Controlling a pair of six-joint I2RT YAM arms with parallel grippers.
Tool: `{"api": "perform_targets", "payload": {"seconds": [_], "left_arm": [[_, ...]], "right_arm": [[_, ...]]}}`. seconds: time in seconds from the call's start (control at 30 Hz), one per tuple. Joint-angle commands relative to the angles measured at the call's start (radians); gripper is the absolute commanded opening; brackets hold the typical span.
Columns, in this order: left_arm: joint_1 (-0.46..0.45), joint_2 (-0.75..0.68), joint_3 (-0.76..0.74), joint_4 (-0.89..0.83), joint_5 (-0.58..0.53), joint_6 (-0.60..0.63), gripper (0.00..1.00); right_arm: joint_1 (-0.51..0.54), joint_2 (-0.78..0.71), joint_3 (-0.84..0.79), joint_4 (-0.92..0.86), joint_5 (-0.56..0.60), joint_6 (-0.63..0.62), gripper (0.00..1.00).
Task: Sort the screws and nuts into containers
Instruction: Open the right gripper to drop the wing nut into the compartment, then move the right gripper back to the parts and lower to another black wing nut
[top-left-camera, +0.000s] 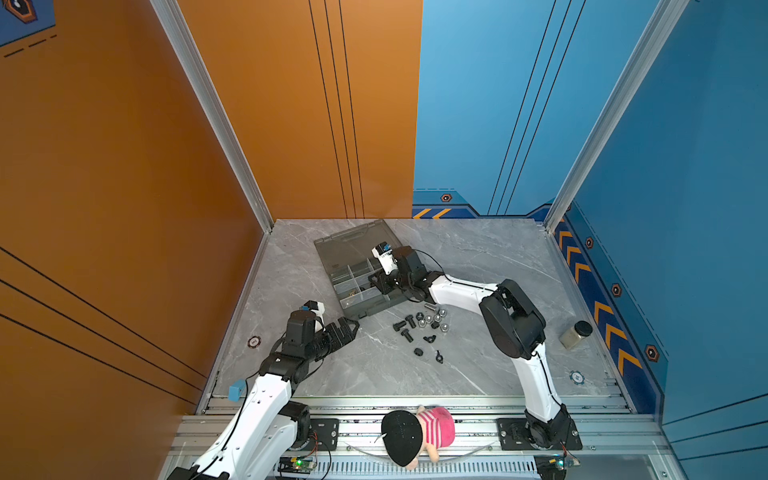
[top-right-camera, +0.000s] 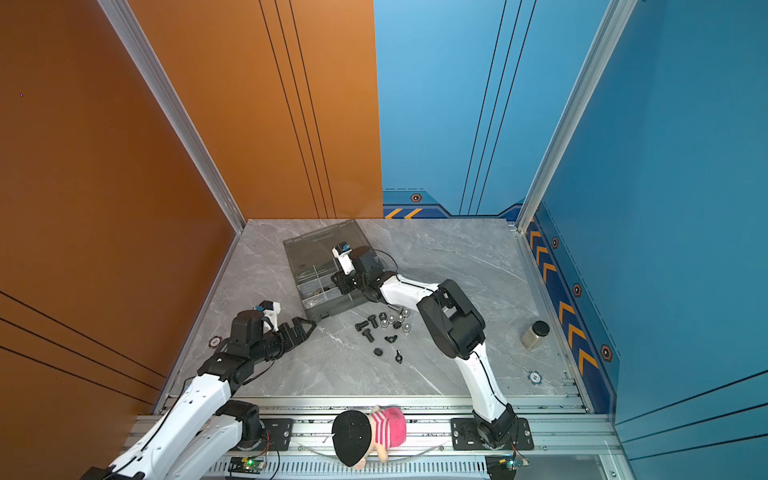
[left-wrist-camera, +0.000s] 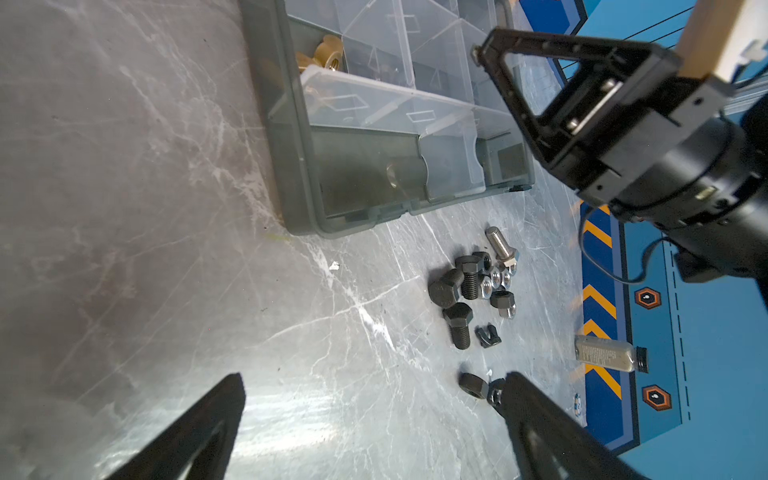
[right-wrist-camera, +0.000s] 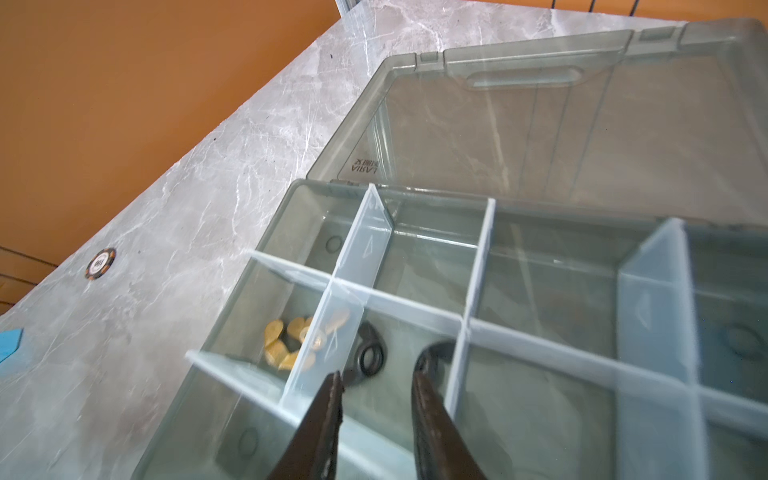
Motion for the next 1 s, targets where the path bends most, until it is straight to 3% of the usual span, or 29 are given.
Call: {"api": "perform_targets", "payload": {"seconds": [0.0,0.63,0.97], "left_arm": [[0.01,0.001,-0.012,0.003,0.024,0.008,0.98],[-0.042,0.043,0.016,0.058,-0.003,-0.01,0.98],[-0.077,0.121,0.066,0.075,-0.024,0.002,0.98]], "right_arm": [[-0.008,-0.158,-0.051,-0.082,-0.011,-0.033,0.34],[-0.059,-0.635,-0.465,-0.499,0.062,-0.052,0.44],[-0.054,-0.86,-0.681,-0.607,0.182,0.131,0.44]]}}
